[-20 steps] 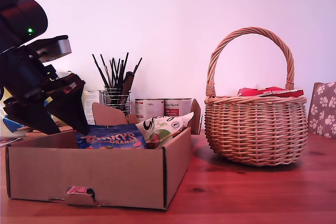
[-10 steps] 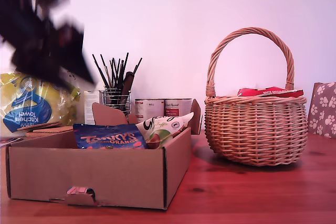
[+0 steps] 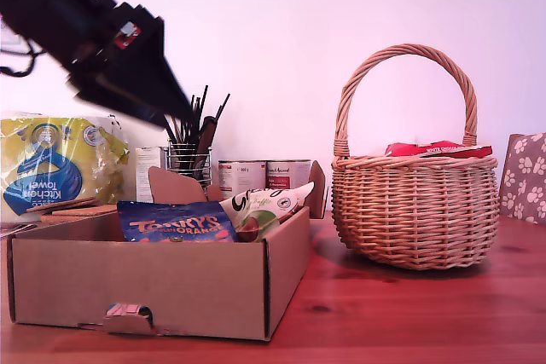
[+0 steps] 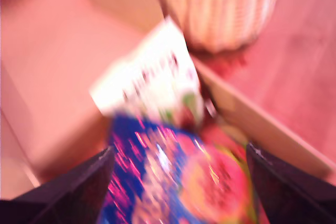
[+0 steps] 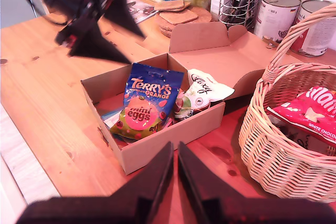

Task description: Move the bags of Easter eggs from the cardboard box on the left into the woven basket on the right side.

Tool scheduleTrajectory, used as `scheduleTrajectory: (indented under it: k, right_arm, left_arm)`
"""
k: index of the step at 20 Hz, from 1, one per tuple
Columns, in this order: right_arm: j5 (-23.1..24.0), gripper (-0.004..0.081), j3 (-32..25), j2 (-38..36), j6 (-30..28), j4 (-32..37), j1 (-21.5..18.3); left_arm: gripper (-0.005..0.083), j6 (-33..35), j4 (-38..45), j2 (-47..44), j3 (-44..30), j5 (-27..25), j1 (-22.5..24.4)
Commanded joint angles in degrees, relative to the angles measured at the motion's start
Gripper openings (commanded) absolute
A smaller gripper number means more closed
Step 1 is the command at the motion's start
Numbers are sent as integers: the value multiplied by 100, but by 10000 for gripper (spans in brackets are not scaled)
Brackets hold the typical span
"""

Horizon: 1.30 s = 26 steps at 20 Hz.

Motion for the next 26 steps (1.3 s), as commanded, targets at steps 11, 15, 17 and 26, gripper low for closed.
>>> scheduleTrajectory:
  k: [11, 15, 17, 26]
  right_arm:
    - [4, -1, -131, 20, 28, -101, -31]
    - [4, -2, -131, 20, 28, -114, -31]
    - [4, -2, -131, 20, 28, -109, -31]
    - [4, -1, -131, 20, 26, -142, -31]
  left_arm:
    - [712, 238, 404, 2186, 654, 107, 264]
    - [712, 96, -127, 2341, 695, 496, 293]
    - [712, -92, -240, 2343, 699, 715, 293]
    - [712, -258, -1906, 2334, 1362, 1729, 133]
